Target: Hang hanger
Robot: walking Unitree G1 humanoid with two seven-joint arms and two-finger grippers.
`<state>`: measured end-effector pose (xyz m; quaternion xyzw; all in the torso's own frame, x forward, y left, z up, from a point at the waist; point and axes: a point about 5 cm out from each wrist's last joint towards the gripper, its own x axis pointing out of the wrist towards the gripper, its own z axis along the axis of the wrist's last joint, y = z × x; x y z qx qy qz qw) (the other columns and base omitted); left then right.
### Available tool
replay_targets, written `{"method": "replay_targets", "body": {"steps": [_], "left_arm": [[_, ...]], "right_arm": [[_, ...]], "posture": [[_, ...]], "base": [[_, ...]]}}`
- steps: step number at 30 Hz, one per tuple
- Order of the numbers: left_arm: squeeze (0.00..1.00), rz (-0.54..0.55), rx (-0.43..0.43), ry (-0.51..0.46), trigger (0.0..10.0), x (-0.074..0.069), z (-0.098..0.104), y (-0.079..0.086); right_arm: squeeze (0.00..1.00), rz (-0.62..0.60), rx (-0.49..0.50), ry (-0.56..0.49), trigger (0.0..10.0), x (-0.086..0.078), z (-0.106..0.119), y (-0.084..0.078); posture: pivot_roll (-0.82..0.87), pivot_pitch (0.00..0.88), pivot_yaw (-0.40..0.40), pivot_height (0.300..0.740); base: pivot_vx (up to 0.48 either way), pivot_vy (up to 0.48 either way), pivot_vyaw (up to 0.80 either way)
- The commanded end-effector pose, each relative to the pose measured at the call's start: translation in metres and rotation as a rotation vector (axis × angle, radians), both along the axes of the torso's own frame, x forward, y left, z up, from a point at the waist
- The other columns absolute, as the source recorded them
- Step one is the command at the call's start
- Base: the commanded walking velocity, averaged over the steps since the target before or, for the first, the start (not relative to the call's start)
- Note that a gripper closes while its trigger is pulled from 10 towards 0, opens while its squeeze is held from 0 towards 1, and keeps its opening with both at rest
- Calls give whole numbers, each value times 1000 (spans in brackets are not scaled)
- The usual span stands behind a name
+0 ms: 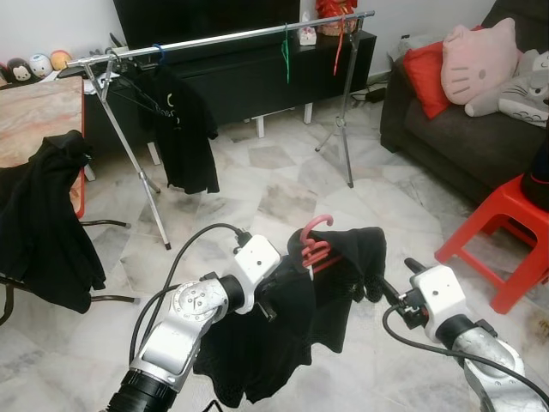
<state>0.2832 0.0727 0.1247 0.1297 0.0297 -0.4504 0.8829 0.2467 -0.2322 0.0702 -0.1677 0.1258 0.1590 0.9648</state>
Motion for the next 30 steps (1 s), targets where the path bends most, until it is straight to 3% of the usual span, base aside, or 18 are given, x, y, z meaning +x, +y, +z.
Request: {"method": "replay_targets", "body": {"steps": [1, 7, 17, 30], "left_arm": [[0, -27, -27, -39, 10000, 0, 13, -4], [0, -51, -22, -29, 10000, -4, 14, -6], [0, -102, -24, -27, 10000, -9, 17, -12], [0, -128, -25, -30, 10000, -12, 18, -18]], "right_arm": [[0, 20, 17, -4, 10000, 0, 2, 0], [0, 137, 61, 37, 10000, -6, 0, 11], [0, 139, 42, 44, 10000, -5, -2, 6], [0, 332, 194, 90, 10000, -17, 8, 29]], "posture": [[-104, 0, -6, 740], [-102, 0, -8, 740], [-103, 0, -11, 740], [-103, 0, -13, 740]], "base": [[0, 0, 0], [0, 0, 0], [0, 0, 0], [0, 0, 0]]}}
